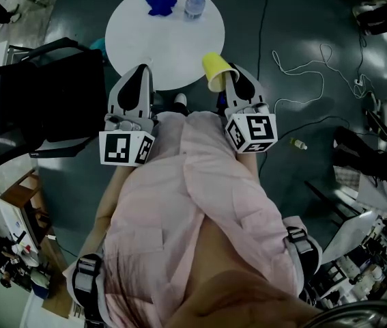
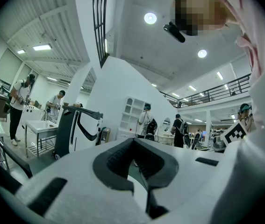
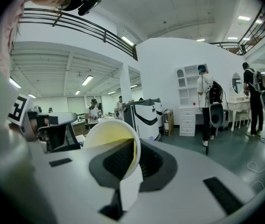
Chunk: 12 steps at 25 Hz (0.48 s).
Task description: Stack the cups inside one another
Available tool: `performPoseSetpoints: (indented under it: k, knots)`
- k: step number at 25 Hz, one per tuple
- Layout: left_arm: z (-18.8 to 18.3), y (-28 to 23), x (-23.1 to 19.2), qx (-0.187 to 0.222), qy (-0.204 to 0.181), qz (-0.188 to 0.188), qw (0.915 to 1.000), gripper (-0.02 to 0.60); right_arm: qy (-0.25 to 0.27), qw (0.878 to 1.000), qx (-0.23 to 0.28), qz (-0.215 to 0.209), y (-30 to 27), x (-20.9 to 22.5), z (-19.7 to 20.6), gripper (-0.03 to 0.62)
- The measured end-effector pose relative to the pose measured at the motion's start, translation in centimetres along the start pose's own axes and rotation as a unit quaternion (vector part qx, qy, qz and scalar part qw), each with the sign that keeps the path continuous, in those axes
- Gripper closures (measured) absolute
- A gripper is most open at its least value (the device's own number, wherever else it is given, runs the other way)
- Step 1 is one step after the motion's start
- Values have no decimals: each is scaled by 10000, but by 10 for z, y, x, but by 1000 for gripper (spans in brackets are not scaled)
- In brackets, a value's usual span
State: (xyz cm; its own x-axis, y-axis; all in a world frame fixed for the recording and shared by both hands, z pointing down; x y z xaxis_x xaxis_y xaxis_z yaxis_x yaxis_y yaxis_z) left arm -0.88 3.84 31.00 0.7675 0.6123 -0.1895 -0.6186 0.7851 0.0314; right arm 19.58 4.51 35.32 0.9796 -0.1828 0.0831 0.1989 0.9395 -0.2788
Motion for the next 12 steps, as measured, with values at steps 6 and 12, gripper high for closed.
performPoseSetpoints:
  k: [6, 12]
  knots:
    - [2, -4, -6, -15, 38, -25, 10000, 566, 70, 10000, -25, -64, -6, -1, -1, 556]
    - [5, -7, -17, -98, 104, -33, 9999, 566, 76, 9999, -77, -94, -16, -8, -7, 556]
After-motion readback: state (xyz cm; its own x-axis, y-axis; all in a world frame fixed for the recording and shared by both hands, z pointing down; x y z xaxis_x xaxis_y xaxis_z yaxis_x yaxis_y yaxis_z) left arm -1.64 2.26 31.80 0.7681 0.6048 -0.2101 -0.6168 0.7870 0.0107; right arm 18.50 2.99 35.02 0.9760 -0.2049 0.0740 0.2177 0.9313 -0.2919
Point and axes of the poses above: the fingertips, and each gripper's own axes: y backward along the fingers, x to its right, z out of its underside, the point moved 2 cm from there along y, backward along the fingers, and after that the axes turned 9 degrees about z, right-handed, at the moved point
